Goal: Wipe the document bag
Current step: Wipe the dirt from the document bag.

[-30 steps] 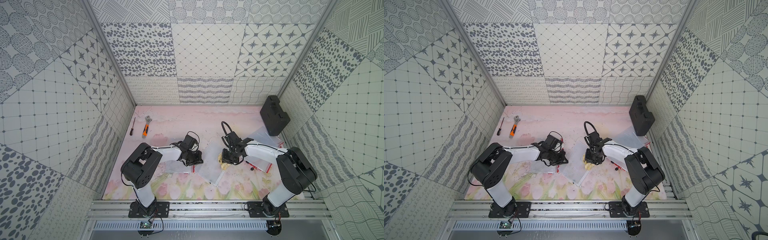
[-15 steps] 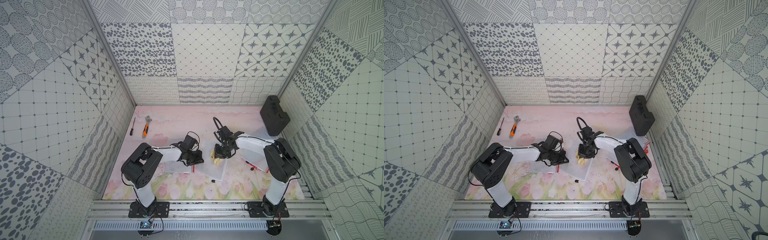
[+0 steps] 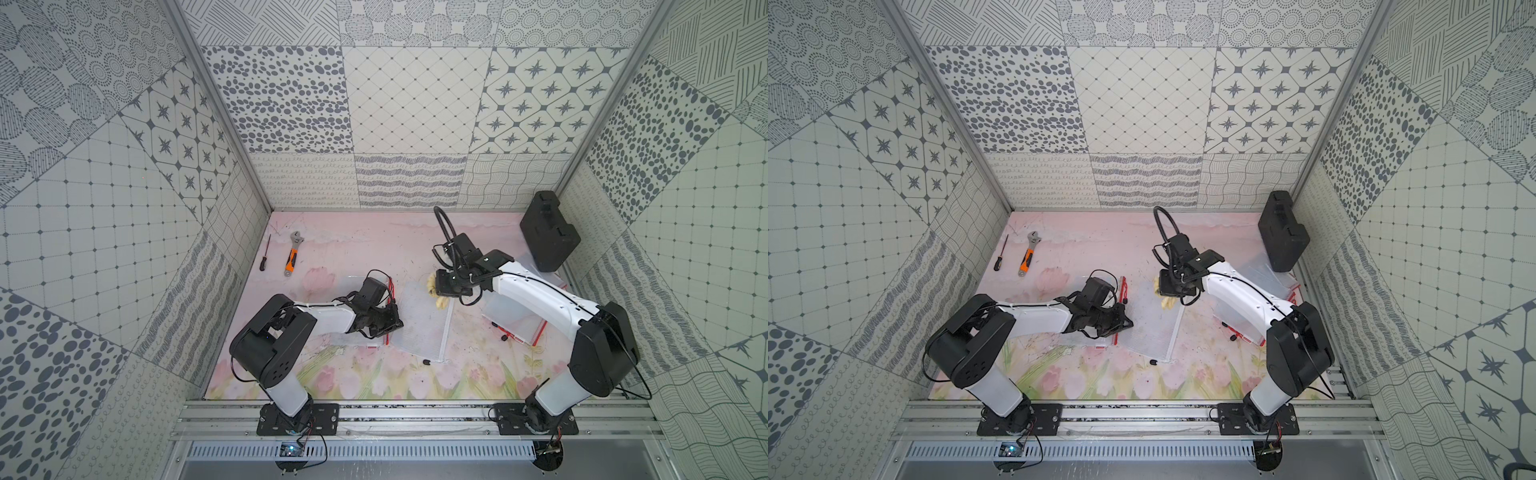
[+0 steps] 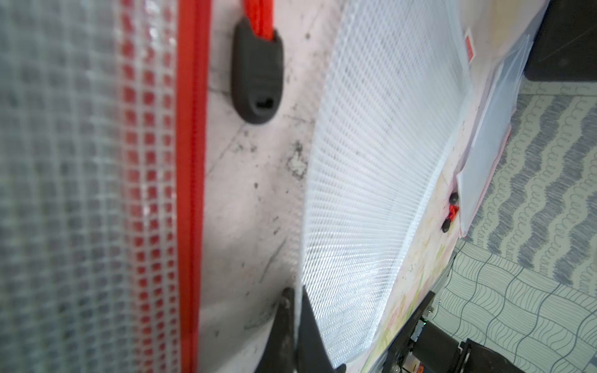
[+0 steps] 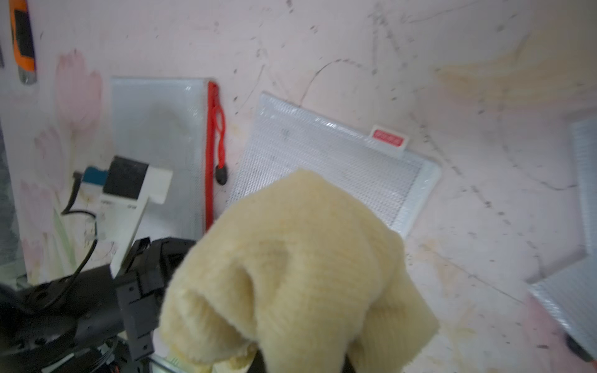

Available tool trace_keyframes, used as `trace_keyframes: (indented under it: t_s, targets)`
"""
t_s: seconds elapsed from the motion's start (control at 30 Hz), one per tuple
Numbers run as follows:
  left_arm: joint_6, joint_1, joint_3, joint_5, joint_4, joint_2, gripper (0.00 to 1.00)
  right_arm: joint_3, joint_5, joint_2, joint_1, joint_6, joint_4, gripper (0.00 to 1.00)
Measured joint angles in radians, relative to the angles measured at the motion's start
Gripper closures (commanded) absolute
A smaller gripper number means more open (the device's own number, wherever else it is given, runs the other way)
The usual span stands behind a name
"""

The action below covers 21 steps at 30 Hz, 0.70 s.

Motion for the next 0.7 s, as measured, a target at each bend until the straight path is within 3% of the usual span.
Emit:
trace_keyframes:
  t_s: [0.17,0.37,0.53,0.7]
  targets:
    - [-0.083,0.0,-0.001,-0.053,0.032,0.0,1.0,-0.087,-0.074,0.095,0.175,0.109,0.1,1.0]
    - [-0.139,0.0,0.005,-0.09,0.063,0.011,1.0,-0.204,-0.122,0.14,0.182,0.213,0.19,1.0]
    - [-0.163,0.0,0.001,-0.103,0.077,0.012,1.0,-0.306,-0.165,0.084,0.063,0.213,0.242,1.0]
    - [-0.166,0.0,-0.002,-0.117,0.08,0.01,1.0,-0.394,-0.103,-0.074,-0.186,0.144,0.107,1.0]
